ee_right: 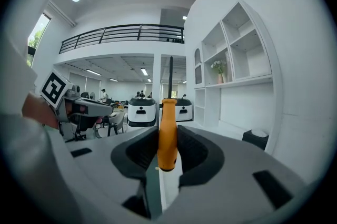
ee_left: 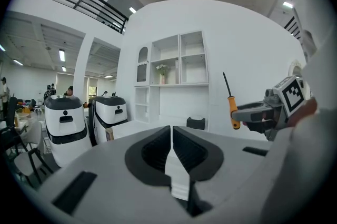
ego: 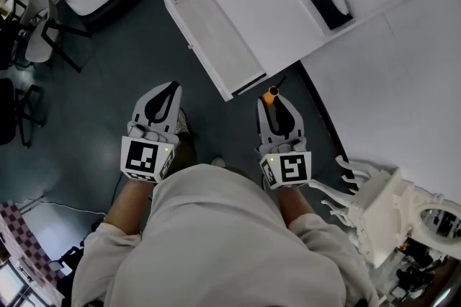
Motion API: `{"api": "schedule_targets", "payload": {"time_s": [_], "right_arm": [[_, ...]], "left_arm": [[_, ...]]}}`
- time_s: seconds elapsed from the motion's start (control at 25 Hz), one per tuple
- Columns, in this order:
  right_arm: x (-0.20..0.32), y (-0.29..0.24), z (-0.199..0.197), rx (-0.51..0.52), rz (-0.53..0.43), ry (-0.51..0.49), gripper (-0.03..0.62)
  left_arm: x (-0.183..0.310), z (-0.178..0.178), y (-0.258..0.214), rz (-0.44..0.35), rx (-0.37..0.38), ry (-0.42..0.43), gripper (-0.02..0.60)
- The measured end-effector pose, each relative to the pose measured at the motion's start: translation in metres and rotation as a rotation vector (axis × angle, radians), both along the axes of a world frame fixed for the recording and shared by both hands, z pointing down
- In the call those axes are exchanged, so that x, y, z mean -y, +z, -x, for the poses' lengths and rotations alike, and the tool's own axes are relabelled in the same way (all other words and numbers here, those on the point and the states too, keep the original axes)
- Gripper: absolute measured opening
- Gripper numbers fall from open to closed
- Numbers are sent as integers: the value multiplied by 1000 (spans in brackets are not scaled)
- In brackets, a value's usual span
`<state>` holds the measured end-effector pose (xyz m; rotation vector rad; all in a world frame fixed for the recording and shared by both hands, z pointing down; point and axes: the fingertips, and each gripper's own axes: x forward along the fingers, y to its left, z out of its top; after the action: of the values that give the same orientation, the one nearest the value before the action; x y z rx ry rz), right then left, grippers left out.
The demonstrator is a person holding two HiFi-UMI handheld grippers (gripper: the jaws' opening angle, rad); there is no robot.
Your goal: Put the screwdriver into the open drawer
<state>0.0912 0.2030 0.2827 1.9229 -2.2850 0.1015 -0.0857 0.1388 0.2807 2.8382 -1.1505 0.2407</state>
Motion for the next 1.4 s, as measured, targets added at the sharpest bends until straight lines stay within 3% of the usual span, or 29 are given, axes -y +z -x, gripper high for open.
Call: {"api": "schedule_targets", "payload": {"time_s": [0.6,0.84,1.08,1.4], "right_arm": [[123,-11,15,-39,24,145,118],[159,-14,21,-77,27,173,118],[178,-5,14,-107,64,148,118],[221,17,-2,-164,99,33,118]], "left_arm": [[139,16,-5,17,-13,137,17],[173,16,-2,27,-27,180,17],[190,15,8,56,-32,156,17],[209,3,20,75,-13,69,17]]}}
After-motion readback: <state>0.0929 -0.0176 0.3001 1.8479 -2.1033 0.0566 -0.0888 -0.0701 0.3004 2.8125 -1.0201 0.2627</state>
